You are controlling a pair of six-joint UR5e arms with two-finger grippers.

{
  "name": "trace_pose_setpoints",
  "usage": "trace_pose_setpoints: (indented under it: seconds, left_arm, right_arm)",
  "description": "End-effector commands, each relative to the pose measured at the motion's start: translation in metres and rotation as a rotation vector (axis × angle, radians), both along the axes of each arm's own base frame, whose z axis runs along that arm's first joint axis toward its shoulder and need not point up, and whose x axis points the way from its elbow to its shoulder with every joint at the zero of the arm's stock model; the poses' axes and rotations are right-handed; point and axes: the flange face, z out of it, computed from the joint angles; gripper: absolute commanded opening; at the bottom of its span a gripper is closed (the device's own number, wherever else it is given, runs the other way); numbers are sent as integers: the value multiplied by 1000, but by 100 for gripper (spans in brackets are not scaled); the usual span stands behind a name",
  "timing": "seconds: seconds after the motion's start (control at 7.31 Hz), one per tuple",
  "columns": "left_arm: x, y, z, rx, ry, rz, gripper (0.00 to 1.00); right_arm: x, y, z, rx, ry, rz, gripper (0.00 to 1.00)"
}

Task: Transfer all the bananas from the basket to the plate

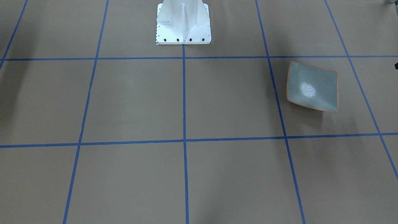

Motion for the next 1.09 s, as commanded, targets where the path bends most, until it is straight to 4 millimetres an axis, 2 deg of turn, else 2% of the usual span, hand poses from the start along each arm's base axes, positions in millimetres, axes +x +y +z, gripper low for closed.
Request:
trace_pose_setpoints:
  seconds: [0.0,0.14,0.27,0.55,0.68,0.82,0.96]
  left_arm:
    - [0,-3,-21,34,7,-6,100]
    - [-1,-2,-28,49,3,-9,100]
    - [-1,0,-41,75,3,-9,100]
    - [-1,-1,-65,121,6,-10,100]
    - [-1,-4,-67,127,8,-10,100]
    - [-1,-2,-63,118,7,-10,100]
    - [-1,-2,-57,106,10,-10,100]
  right_arm:
    - [0,-3,-4,6,0,4,100]
    - [0,-3,-15,27,1,4,100]
    - [1,-4,-17,34,13,4,100]
    - [0,-17,-51,112,8,1,100]
    - [-1,-52,-76,220,6,-1,100]
    - [-1,-48,-77,316,-3,-12,100]
    - [-1,-40,-50,349,2,-18,100]
